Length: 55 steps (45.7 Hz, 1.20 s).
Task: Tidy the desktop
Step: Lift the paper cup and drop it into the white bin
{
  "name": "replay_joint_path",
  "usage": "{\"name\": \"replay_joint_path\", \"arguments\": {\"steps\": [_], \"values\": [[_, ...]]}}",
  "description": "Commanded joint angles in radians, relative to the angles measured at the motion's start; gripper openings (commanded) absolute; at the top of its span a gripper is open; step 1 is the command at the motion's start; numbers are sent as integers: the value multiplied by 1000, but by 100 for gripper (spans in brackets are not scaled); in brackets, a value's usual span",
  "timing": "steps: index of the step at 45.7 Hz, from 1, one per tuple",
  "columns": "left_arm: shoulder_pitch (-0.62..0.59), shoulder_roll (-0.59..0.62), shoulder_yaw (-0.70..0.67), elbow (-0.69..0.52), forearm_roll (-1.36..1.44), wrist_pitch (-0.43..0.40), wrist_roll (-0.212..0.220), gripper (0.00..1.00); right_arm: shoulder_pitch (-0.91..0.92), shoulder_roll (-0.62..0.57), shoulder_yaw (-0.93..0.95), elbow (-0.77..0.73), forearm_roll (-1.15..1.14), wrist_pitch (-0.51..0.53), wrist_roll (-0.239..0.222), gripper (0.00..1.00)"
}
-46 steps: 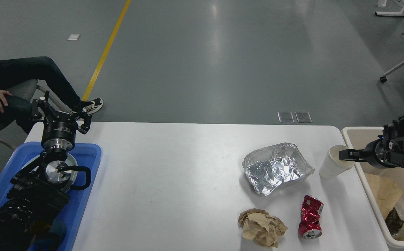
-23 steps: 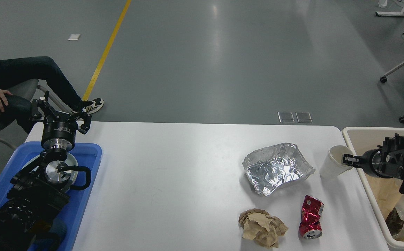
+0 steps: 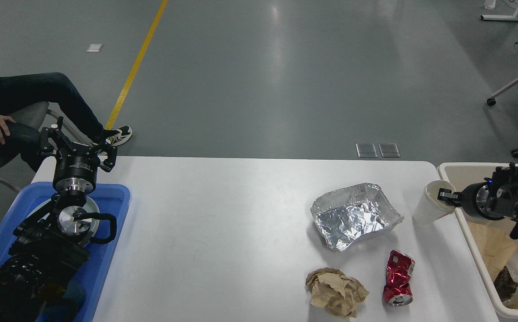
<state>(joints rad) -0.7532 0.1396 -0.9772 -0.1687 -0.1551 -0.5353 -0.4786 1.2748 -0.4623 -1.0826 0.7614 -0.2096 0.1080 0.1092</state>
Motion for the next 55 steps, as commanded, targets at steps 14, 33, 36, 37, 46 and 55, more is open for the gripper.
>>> {"name": "replay_joint_path", "arguments": {"steps": [14, 33, 36, 37, 46, 55], "values": [[0, 0, 0, 0, 0, 0, 0, 96, 449, -136, 49, 180, -1, 249, 3, 0], [0, 0, 0, 0, 0, 0, 0, 96, 695, -216, 30, 188, 7, 414, 0, 0], [0, 0, 0, 0, 0, 0, 0, 96, 599, -272, 38, 156, 10, 308, -5, 0], [0, 0, 0, 0, 0, 0, 0, 96, 568, -285, 42, 147, 15, 291, -6, 0], [0, 0, 0, 0, 0, 0, 0, 96, 264, -364, 56, 47, 56, 213, -8, 0], [0, 0, 0, 0, 0, 0, 0, 96, -73, -381, 168, -51, 115, 59, -6, 0]]}}
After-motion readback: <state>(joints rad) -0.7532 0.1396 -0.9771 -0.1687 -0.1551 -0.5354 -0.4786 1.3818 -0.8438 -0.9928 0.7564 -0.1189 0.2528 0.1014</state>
